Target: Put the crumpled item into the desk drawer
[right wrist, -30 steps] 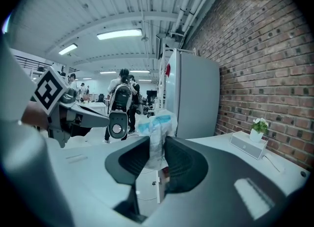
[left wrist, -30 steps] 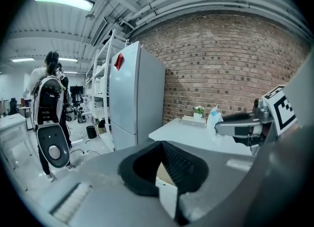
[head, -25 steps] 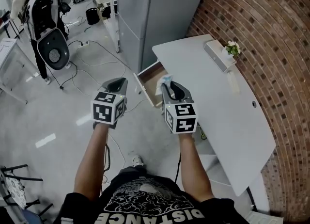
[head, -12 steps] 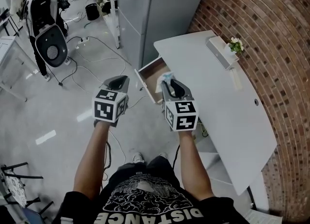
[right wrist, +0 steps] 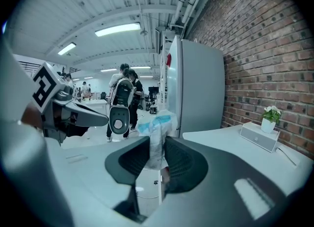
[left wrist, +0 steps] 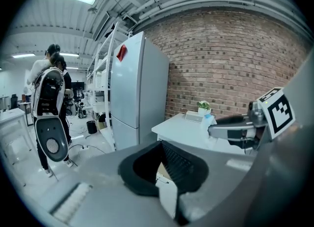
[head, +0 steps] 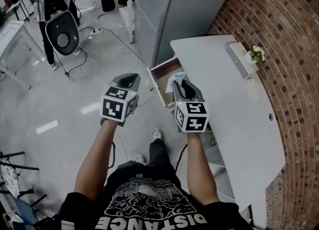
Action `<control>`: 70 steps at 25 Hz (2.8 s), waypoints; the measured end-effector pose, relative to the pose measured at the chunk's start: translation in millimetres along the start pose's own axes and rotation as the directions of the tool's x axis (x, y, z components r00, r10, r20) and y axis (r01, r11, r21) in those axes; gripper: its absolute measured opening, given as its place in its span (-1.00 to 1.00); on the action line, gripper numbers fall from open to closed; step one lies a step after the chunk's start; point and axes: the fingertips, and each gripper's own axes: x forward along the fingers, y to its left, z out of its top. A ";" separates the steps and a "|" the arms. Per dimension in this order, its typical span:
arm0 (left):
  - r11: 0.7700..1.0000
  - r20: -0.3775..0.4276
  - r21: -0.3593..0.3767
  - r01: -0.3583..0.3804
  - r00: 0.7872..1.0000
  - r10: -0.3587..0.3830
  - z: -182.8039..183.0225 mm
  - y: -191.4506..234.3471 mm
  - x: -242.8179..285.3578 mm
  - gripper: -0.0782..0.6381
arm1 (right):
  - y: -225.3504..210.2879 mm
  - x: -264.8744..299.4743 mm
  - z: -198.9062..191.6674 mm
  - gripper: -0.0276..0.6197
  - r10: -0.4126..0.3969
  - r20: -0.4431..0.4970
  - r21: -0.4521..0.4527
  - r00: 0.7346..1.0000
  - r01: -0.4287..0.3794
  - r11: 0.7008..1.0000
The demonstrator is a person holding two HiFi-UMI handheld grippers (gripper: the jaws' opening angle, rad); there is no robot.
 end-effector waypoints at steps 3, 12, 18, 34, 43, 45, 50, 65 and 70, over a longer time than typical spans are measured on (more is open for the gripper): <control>1.000 -0.011 -0.011 -0.013 1.000 0.013 -4.0 6.9 14.5 -0.78 | -9.1 17.9 -7.2 -0.61 0.014 -0.021 0.000 1.000 -0.014 1.000; 0.997 -0.093 -0.055 -0.054 0.995 0.048 -32.8 28.5 65.2 -0.78 | -34.6 78.7 -43.3 -0.61 0.069 -0.111 0.013 0.991 -0.068 0.998; 0.992 -0.120 -0.104 -0.075 0.991 0.062 -43.9 40.6 104.1 -0.78 | -43.3 121.6 -70.2 -0.61 0.096 -0.180 0.018 0.979 -0.095 0.995; 0.980 -0.253 -0.168 -0.109 0.965 0.064 -103.8 58.7 173.7 -0.78 | -61.4 209.4 -161.9 -0.61 0.172 -0.335 0.064 0.926 -0.160 0.985; 0.971 -0.306 -0.199 -0.134 0.950 0.069 -136.7 76.0 203.4 -0.78 | -72.4 250.5 -205.6 -0.61 0.183 -0.396 0.095 0.900 -0.158 0.983; 0.969 -0.313 -0.206 -0.139 0.947 0.069 -141.6 79.4 209.3 -0.78 | -76.0 257.3 -215.1 -0.61 0.180 -0.407 0.103 0.896 -0.151 0.983; 0.962 -0.327 -0.228 -0.149 0.943 0.069 -152.6 84.5 223.9 -0.78 | -82.3 273.5 -236.3 -0.61 0.181 -0.433 0.116 0.883 -0.144 0.983; 0.954 -0.372 -0.267 -0.135 0.928 0.028 -193.3 73.4 259.4 -0.78 | -104.8 299.6 -279.2 -0.61 0.171 -0.491 0.117 0.854 -0.130 0.985; 0.952 -0.375 -0.271 -0.145 0.926 0.035 -197.6 77.5 262.4 -0.78 | -102.9 304.2 -282.2 -0.61 0.178 -0.496 0.111 0.850 -0.141 0.984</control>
